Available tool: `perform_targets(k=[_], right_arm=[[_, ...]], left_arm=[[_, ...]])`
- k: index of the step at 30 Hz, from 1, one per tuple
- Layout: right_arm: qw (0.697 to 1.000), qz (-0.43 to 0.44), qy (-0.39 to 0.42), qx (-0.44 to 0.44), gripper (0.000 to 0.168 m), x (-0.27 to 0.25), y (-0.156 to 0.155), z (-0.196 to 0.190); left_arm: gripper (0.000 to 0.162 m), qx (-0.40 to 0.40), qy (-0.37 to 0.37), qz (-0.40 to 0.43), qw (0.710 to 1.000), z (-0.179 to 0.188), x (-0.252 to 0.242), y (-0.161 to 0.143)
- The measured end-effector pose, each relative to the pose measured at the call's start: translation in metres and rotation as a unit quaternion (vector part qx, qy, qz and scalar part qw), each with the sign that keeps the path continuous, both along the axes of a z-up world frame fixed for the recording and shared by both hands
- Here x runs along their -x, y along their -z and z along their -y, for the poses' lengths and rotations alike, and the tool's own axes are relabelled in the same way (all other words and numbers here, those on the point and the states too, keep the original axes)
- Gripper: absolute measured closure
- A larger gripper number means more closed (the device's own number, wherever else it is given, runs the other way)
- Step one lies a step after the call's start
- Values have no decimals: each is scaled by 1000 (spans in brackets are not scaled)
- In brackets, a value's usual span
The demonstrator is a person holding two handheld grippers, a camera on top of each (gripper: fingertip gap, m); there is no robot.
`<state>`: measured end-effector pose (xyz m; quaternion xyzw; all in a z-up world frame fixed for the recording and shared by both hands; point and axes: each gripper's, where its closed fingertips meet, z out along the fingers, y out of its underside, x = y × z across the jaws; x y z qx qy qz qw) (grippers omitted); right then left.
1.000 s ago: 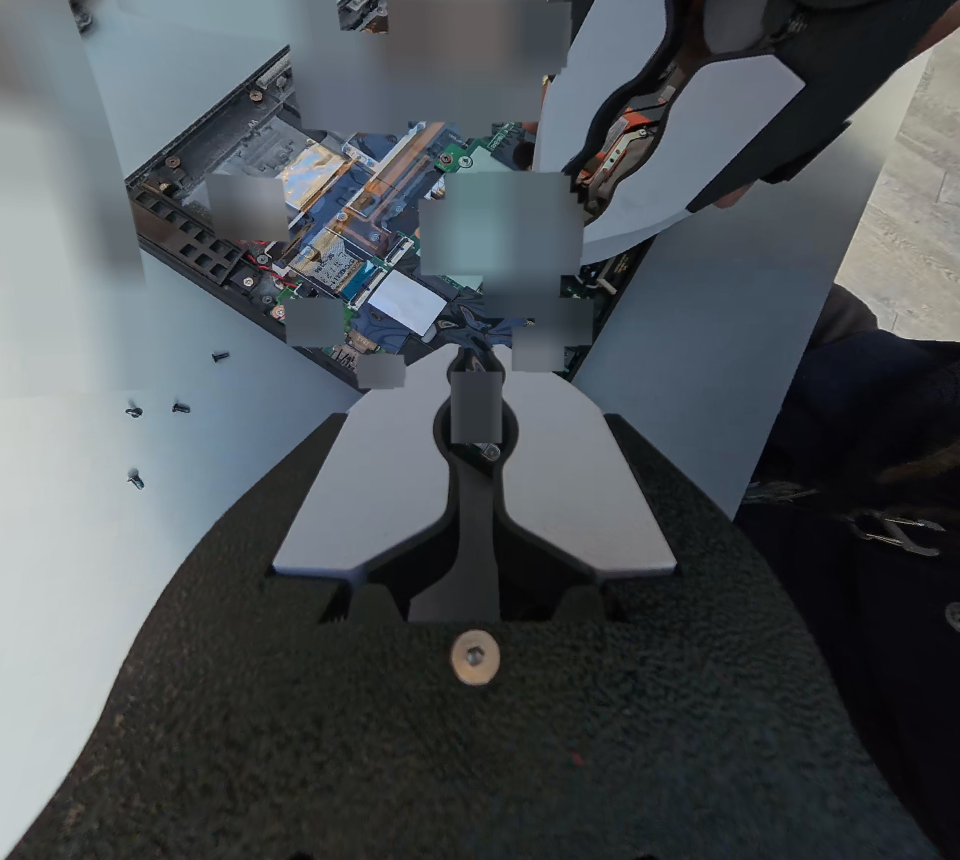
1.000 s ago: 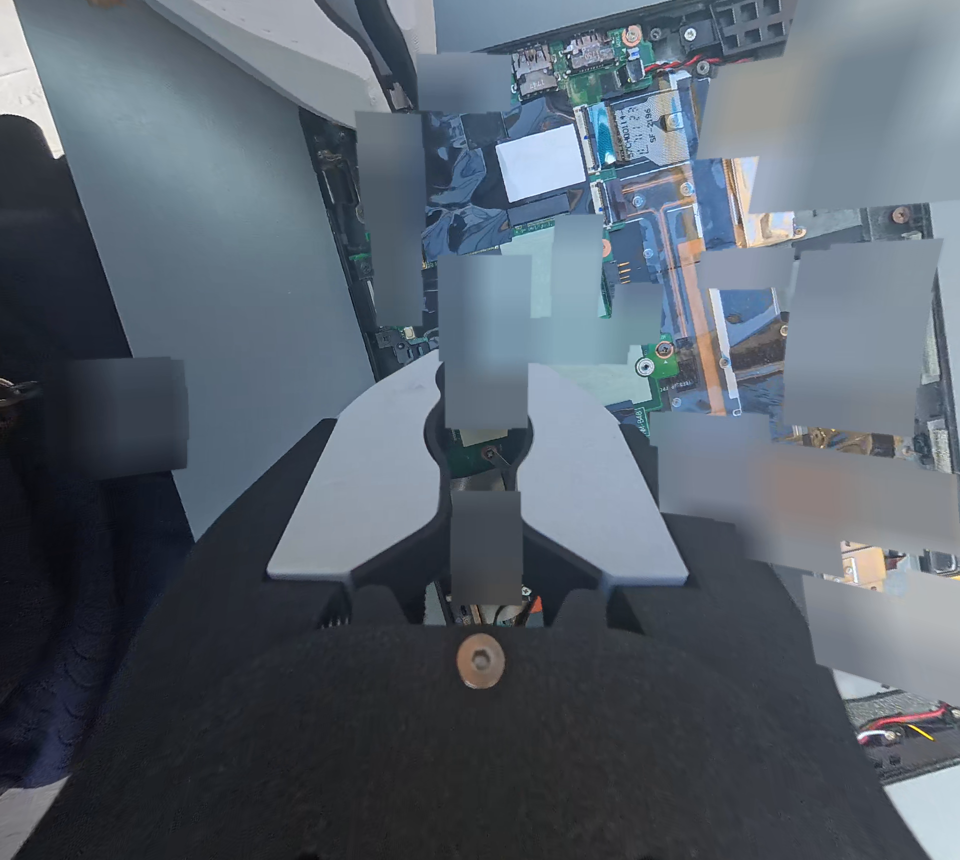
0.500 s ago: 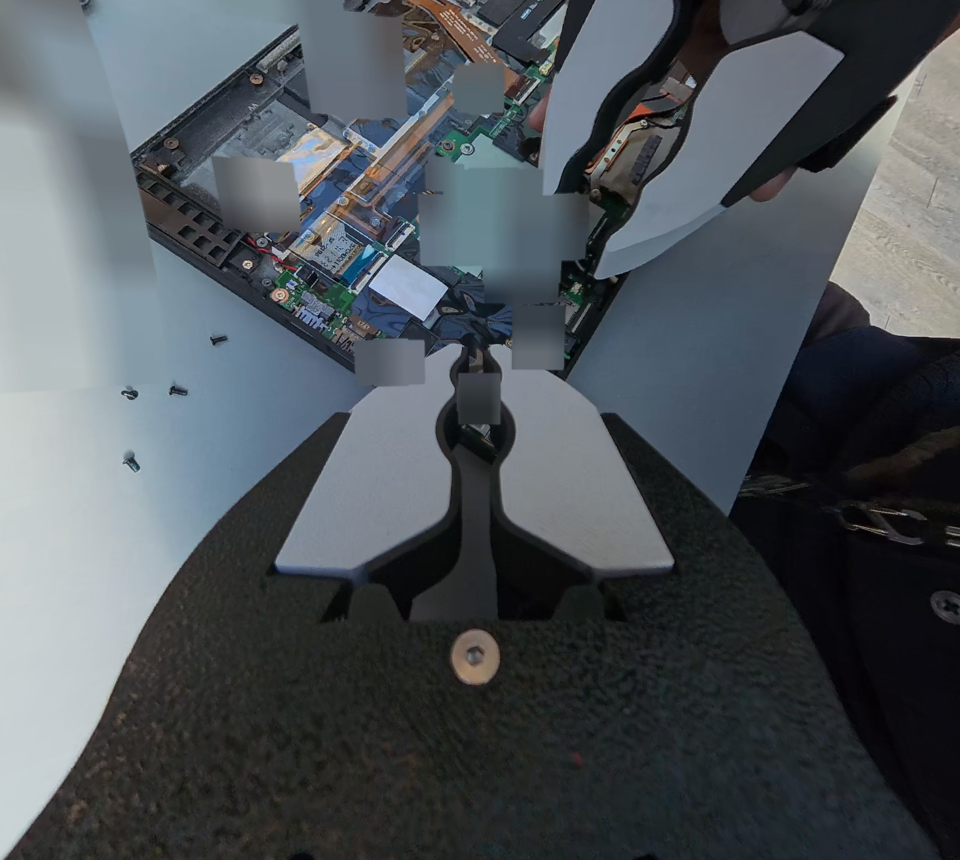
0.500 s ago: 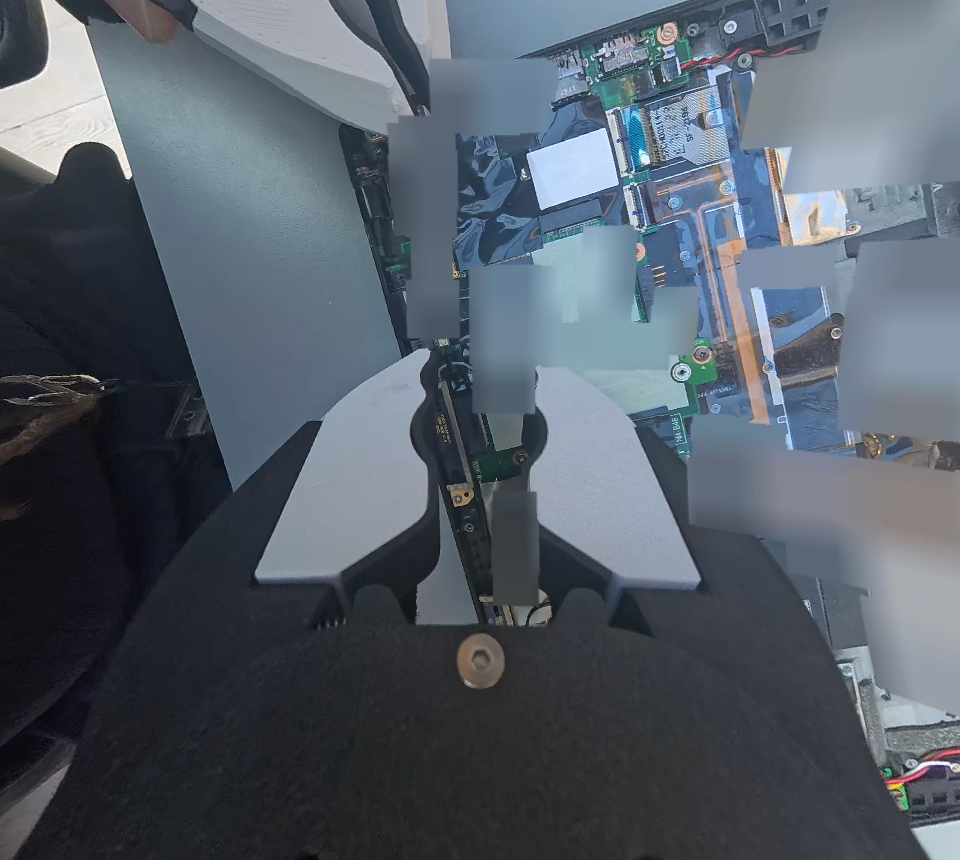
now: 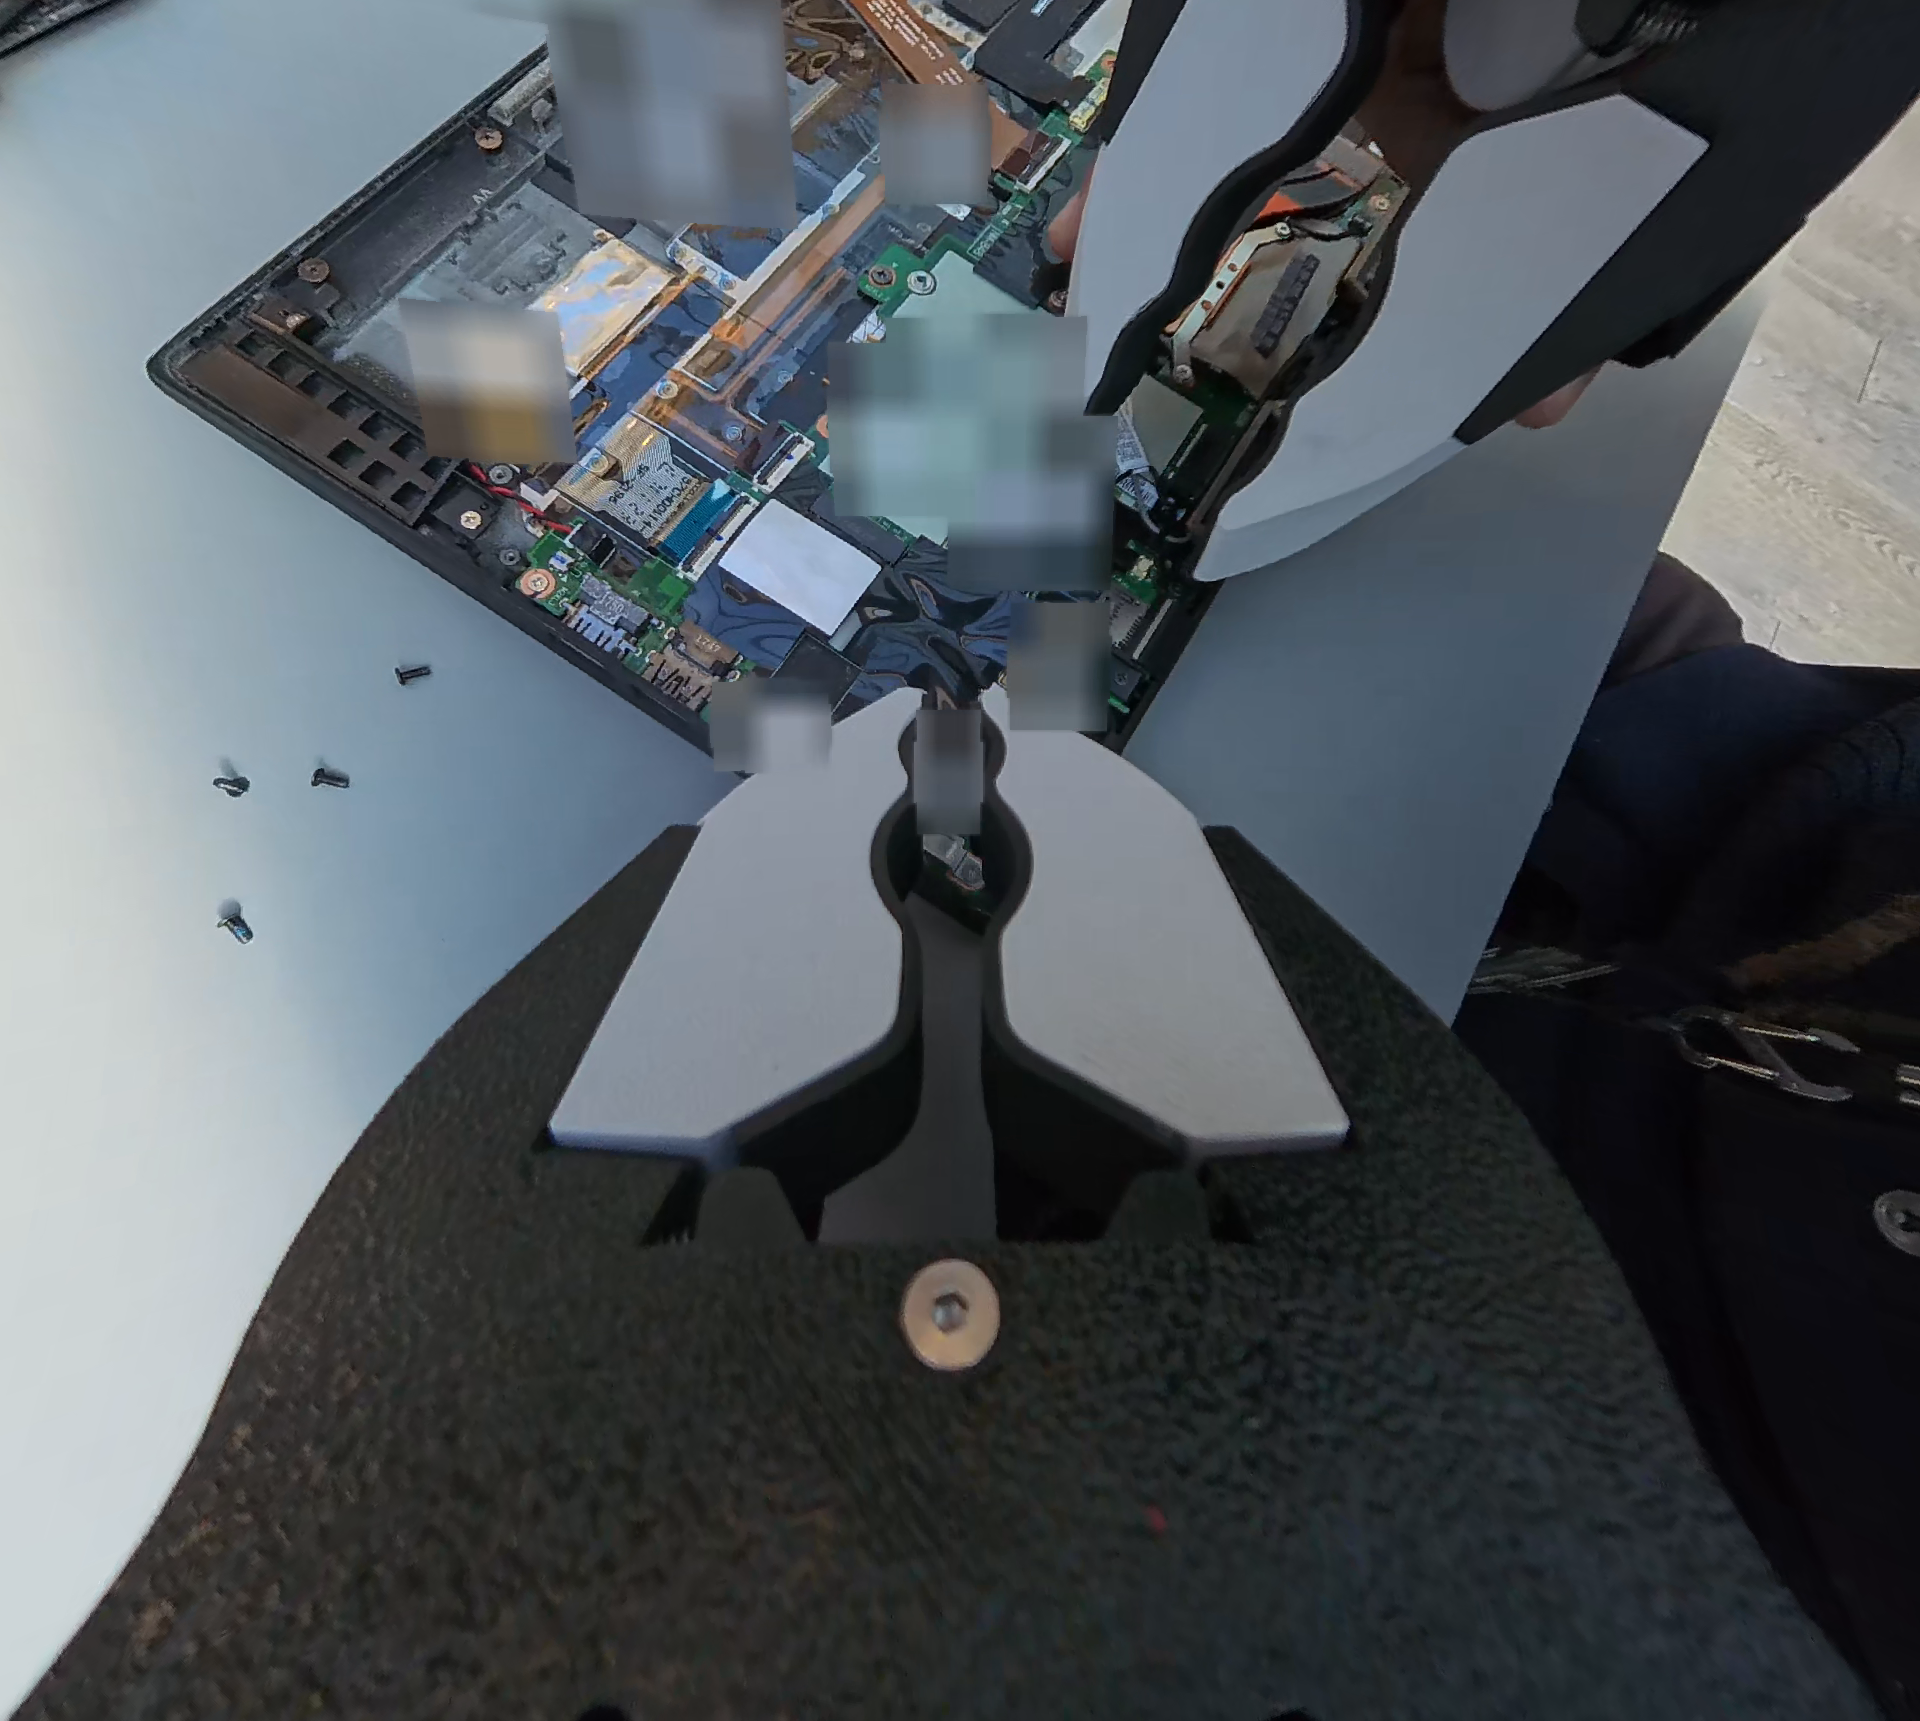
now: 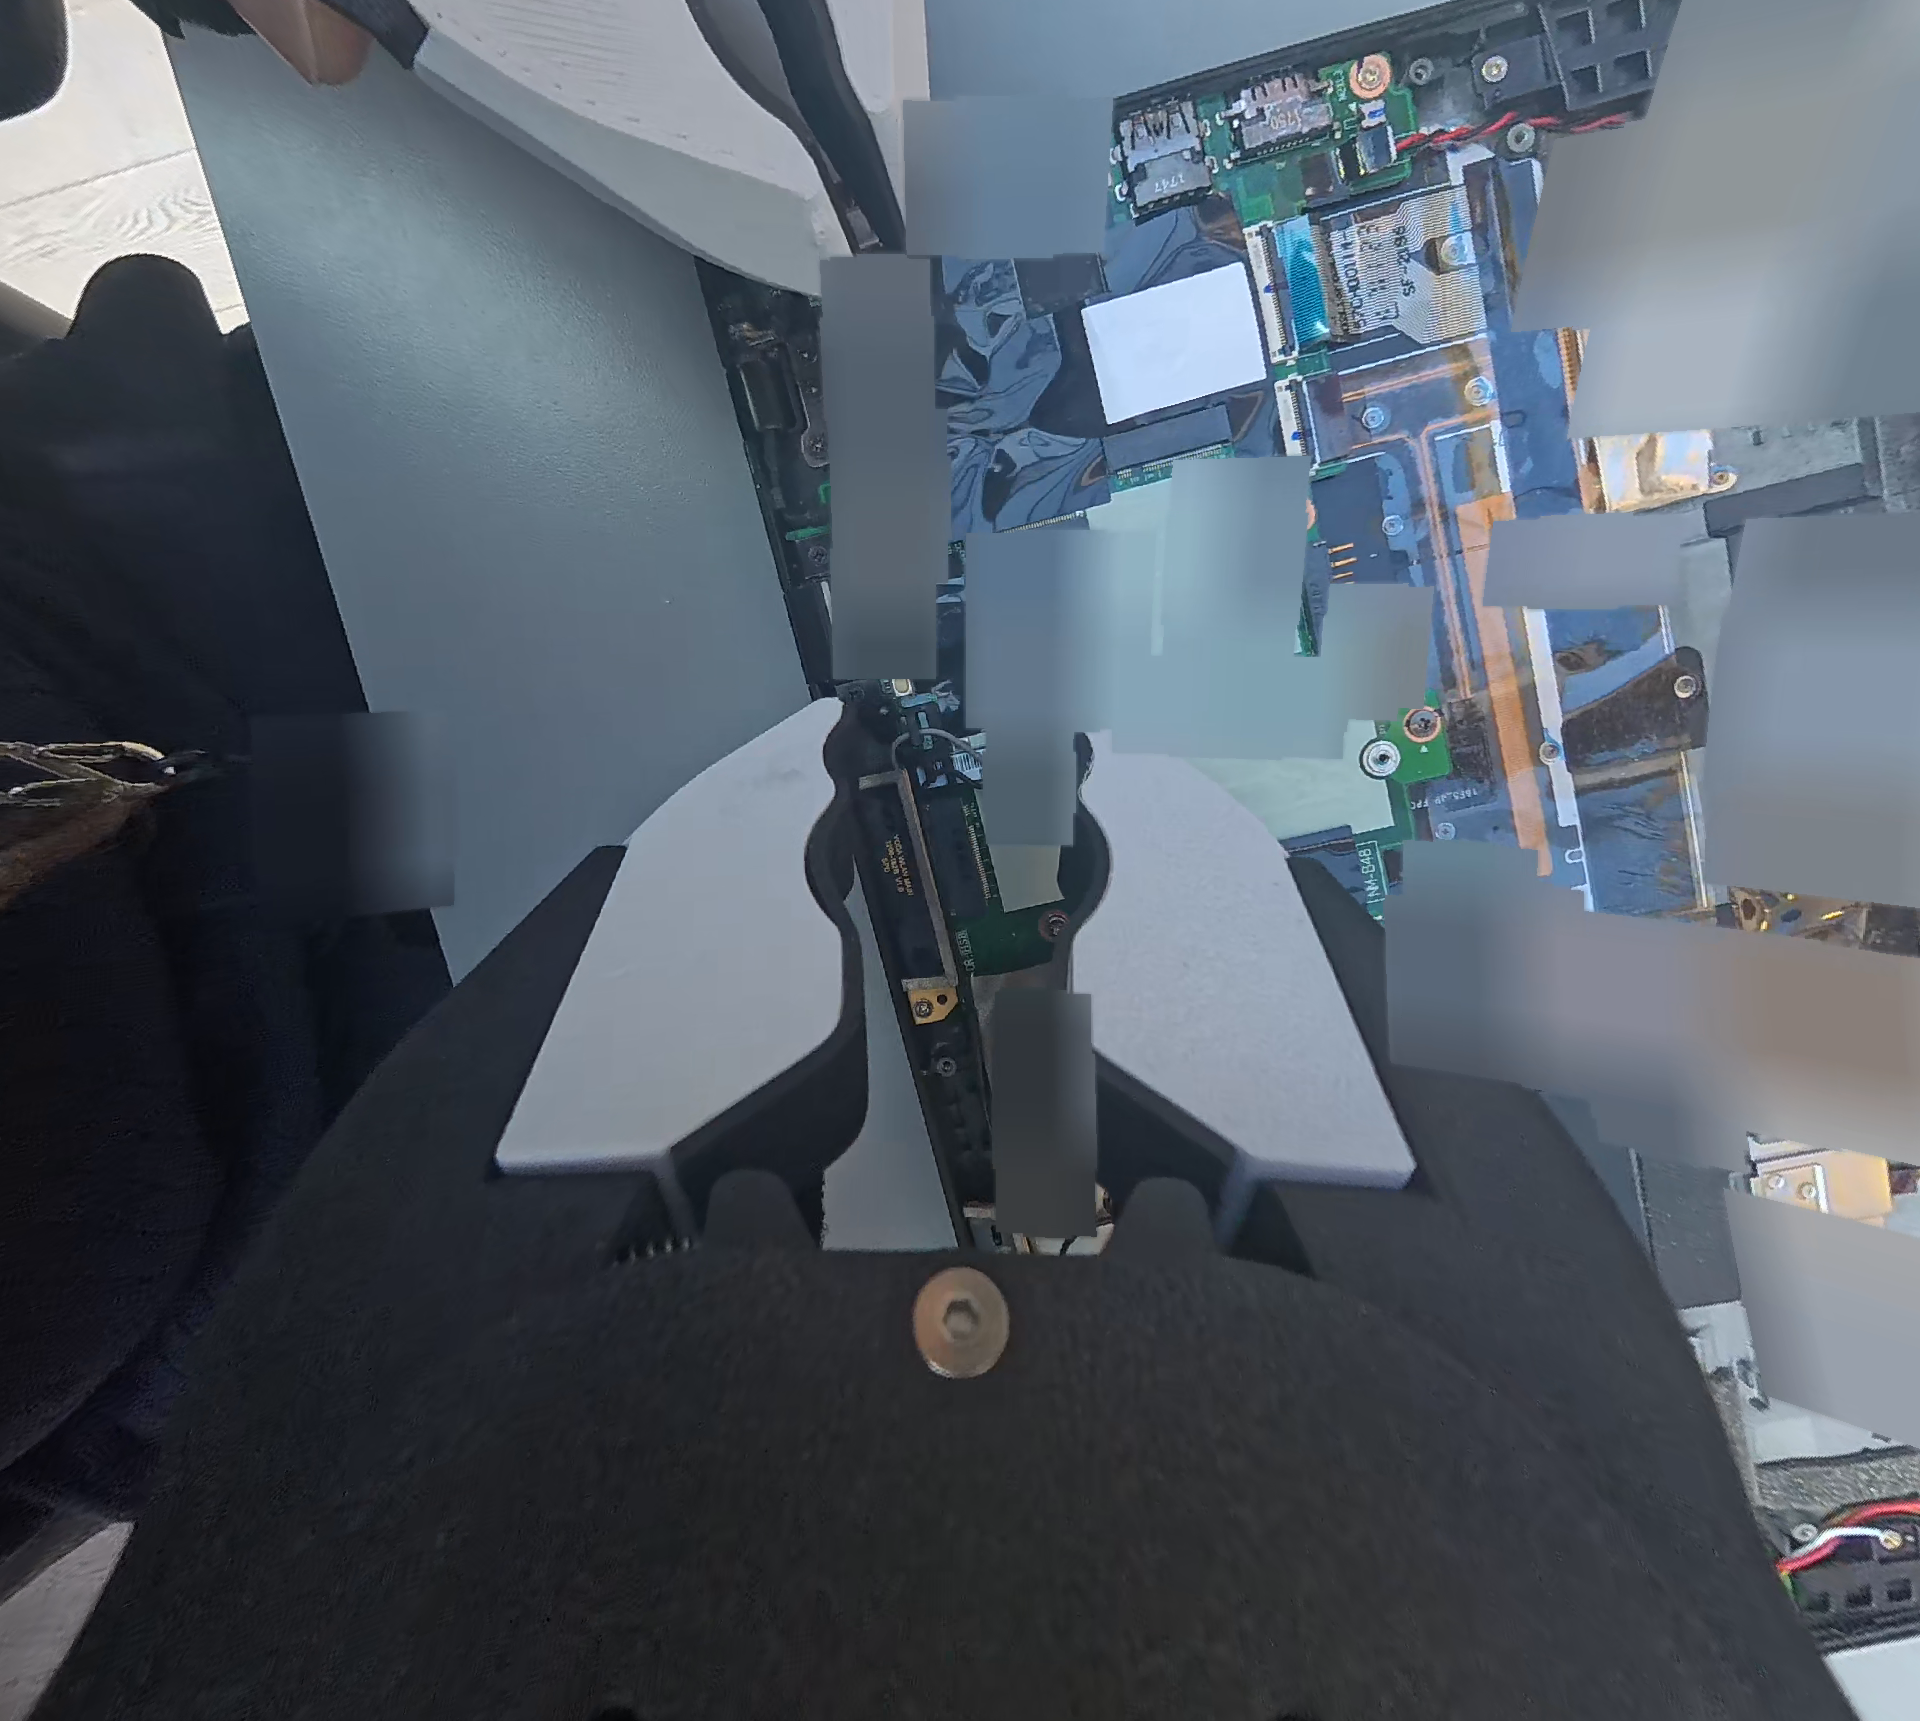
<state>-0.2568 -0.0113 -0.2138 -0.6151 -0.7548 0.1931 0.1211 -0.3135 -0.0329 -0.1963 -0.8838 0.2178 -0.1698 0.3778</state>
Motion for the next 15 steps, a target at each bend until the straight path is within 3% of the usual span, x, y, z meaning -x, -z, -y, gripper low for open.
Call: perform_targets(k=[15], right_arm=[[1000,6,-24,-1,132,-1,2,1]], left_arm=[[157,2,2,-1,1000,1,1,1]])
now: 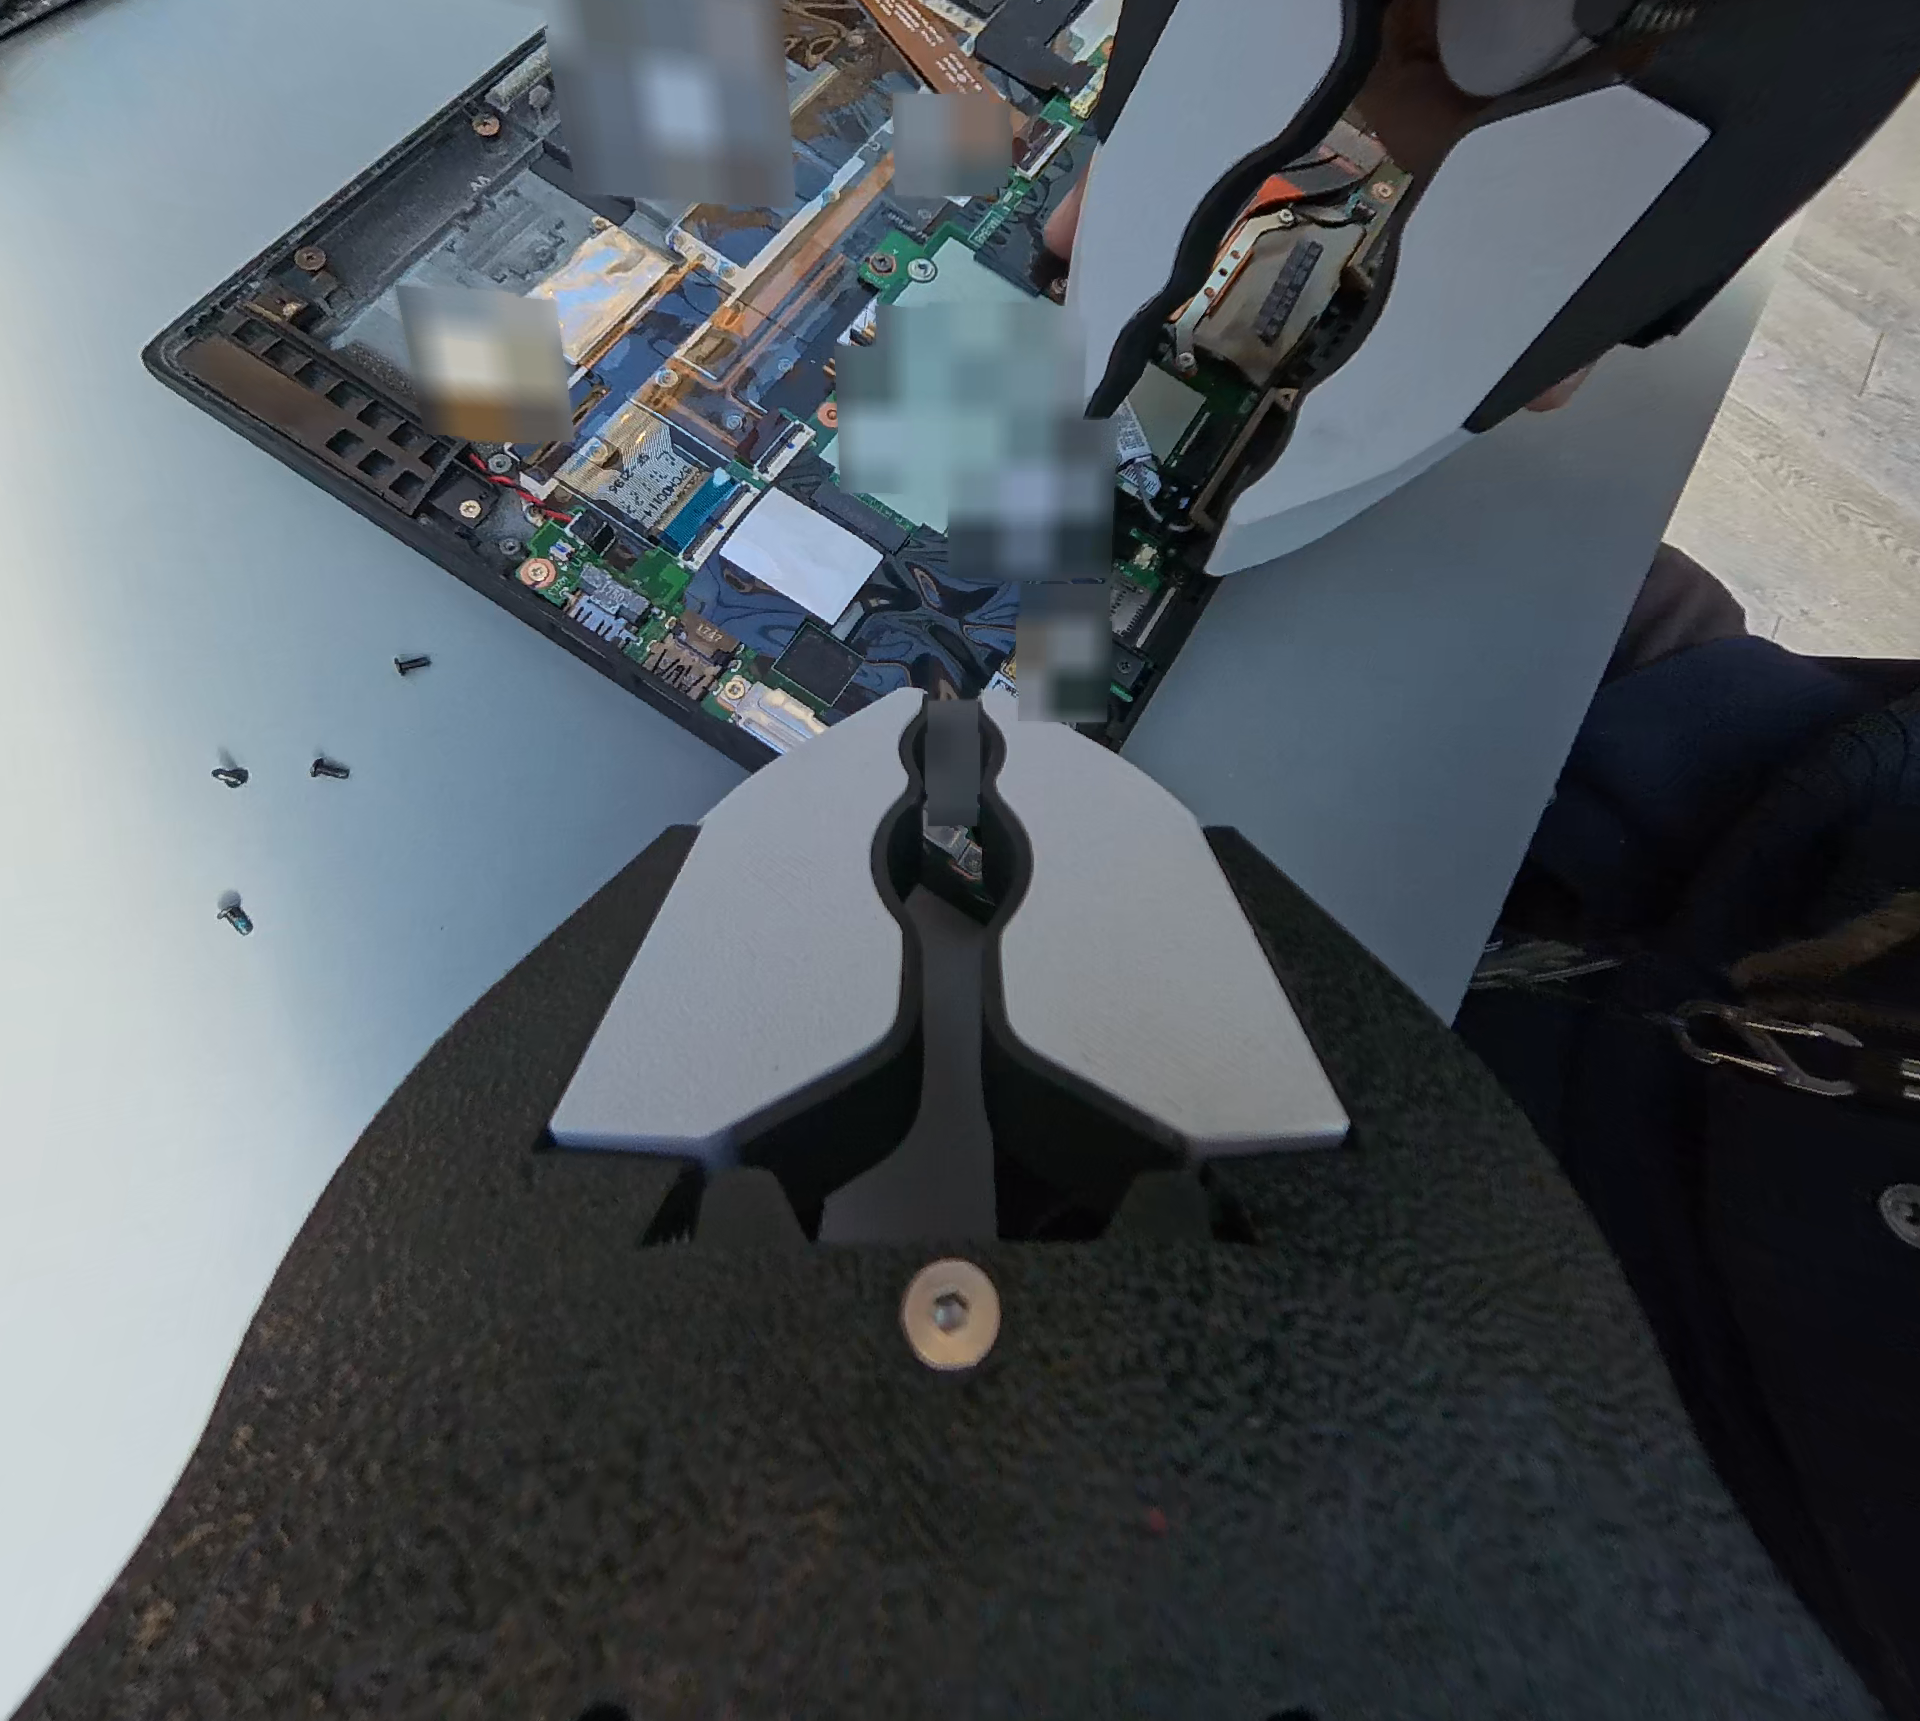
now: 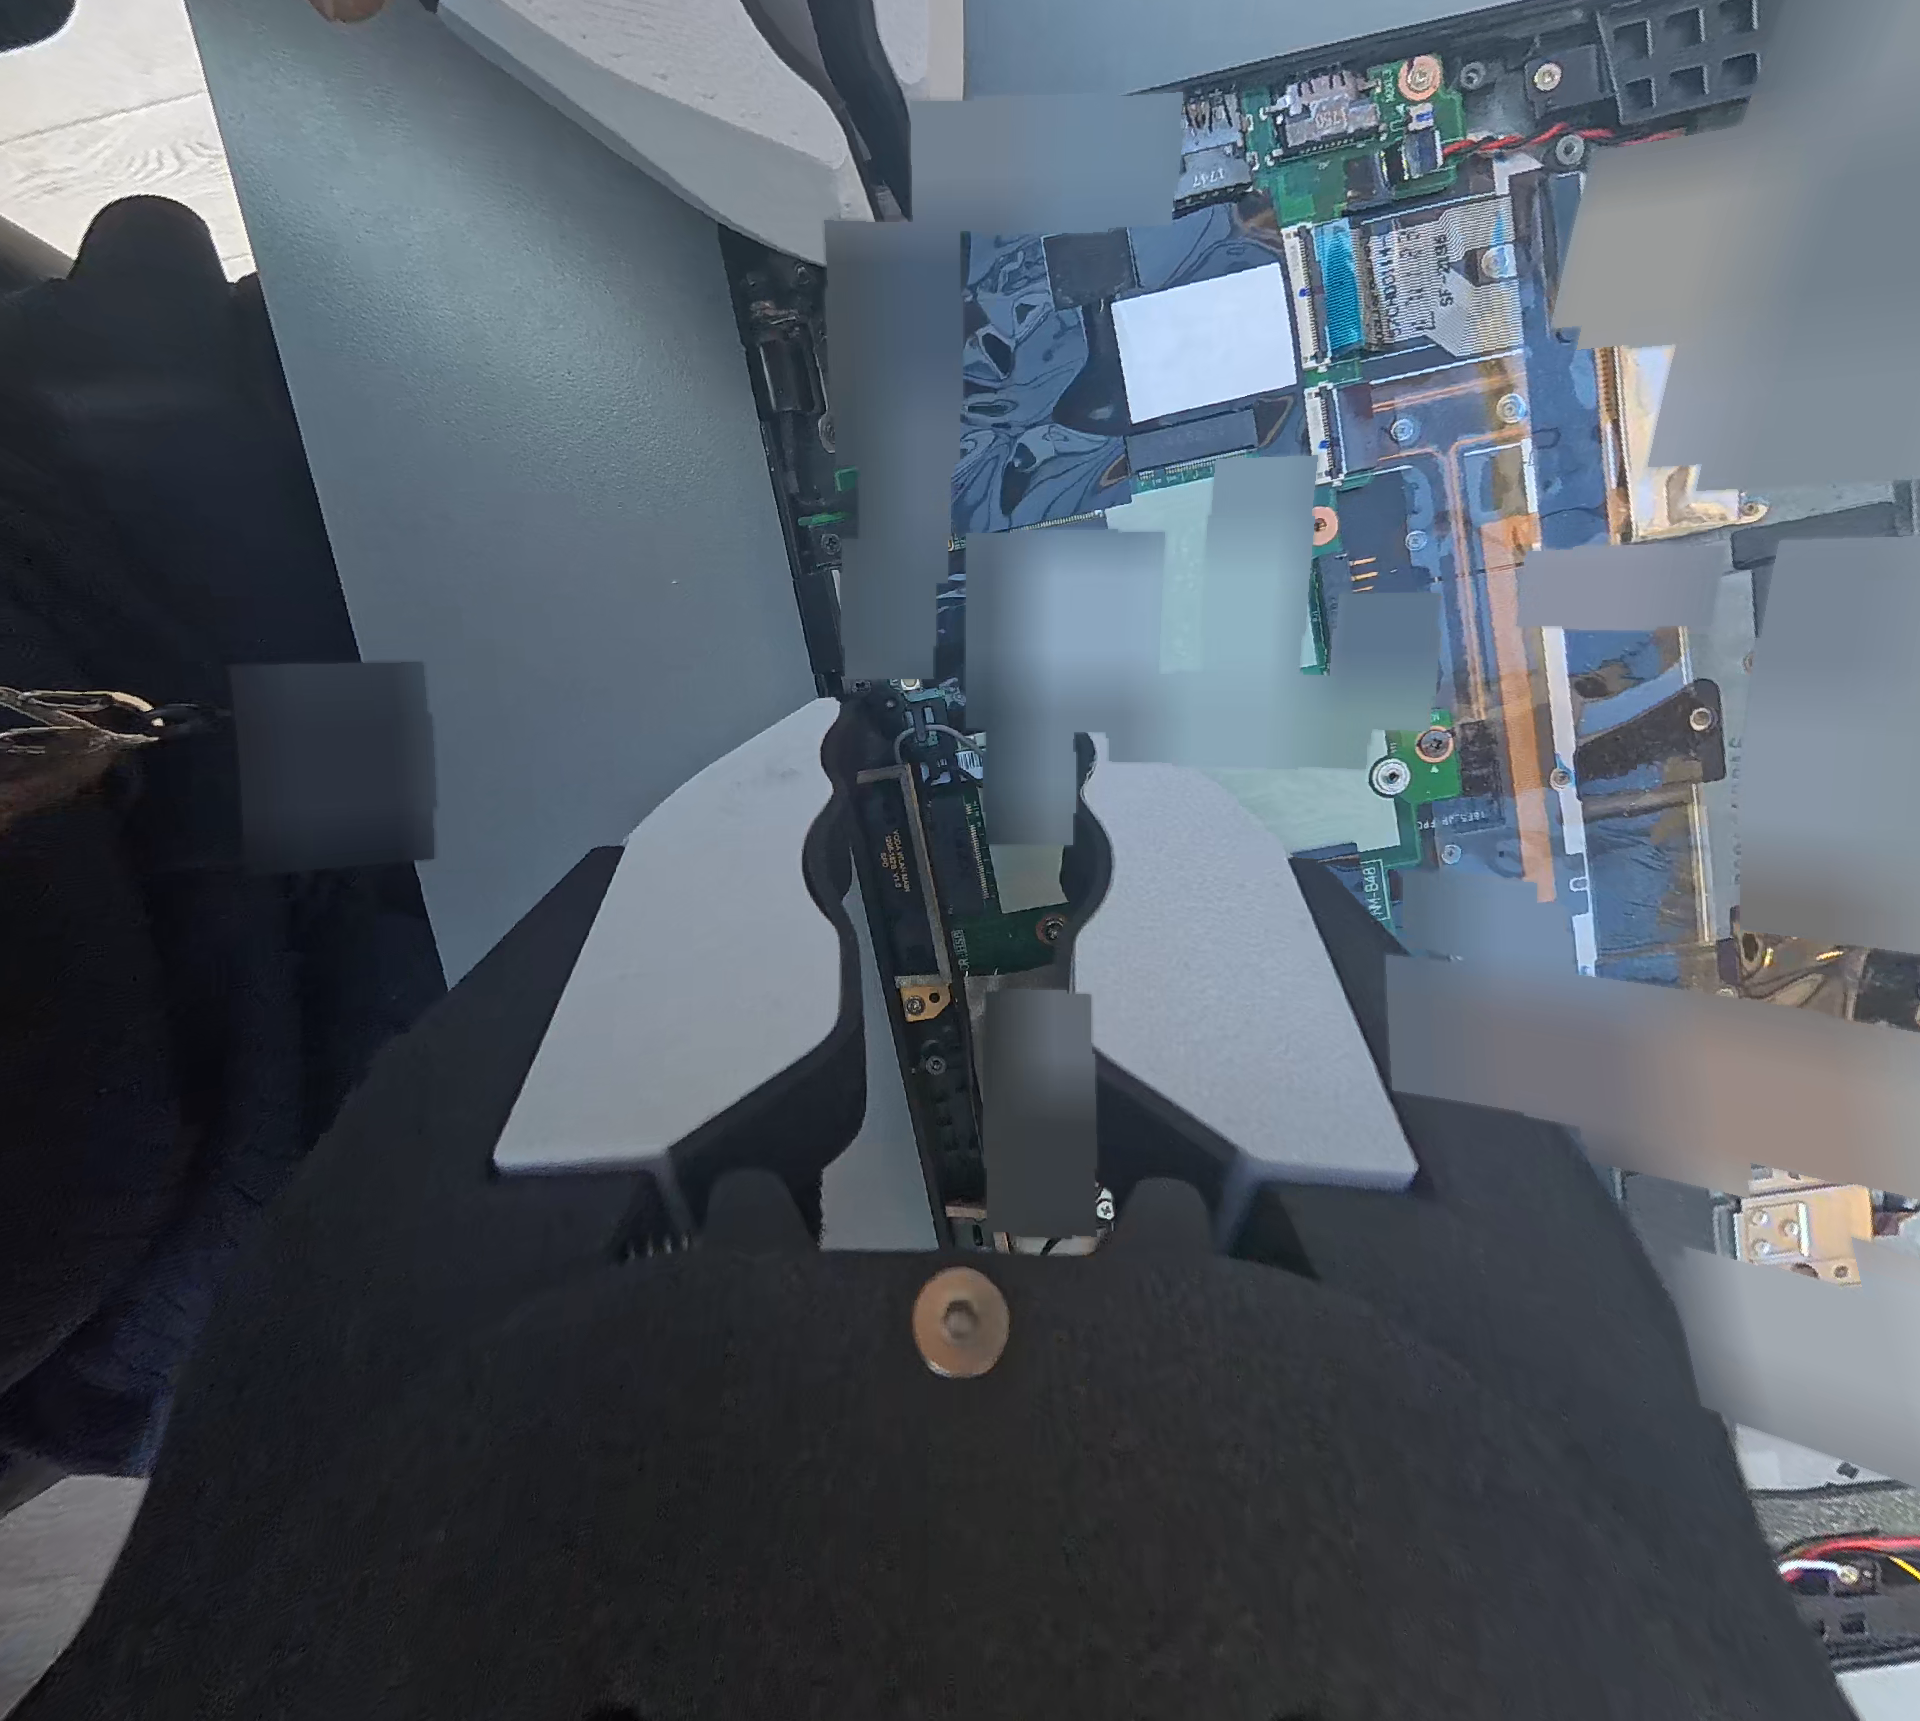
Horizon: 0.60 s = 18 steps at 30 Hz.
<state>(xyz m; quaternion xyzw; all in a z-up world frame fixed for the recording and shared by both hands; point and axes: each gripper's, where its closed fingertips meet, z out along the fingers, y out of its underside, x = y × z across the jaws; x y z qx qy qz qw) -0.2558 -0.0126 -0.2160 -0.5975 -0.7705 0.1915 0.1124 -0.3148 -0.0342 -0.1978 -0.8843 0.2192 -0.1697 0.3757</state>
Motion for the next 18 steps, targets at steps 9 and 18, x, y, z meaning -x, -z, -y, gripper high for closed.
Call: perform_targets(k=[9,18], right_arm=[[999,7,-32,-10,131,0,-1,-3],[999,4,-47,-17,131,1,-2,-1]], left_arm=[[158,-1,-1,-1,1000,-1,1,-1],[158,1,-1,-2,1000,-1,2,1]])
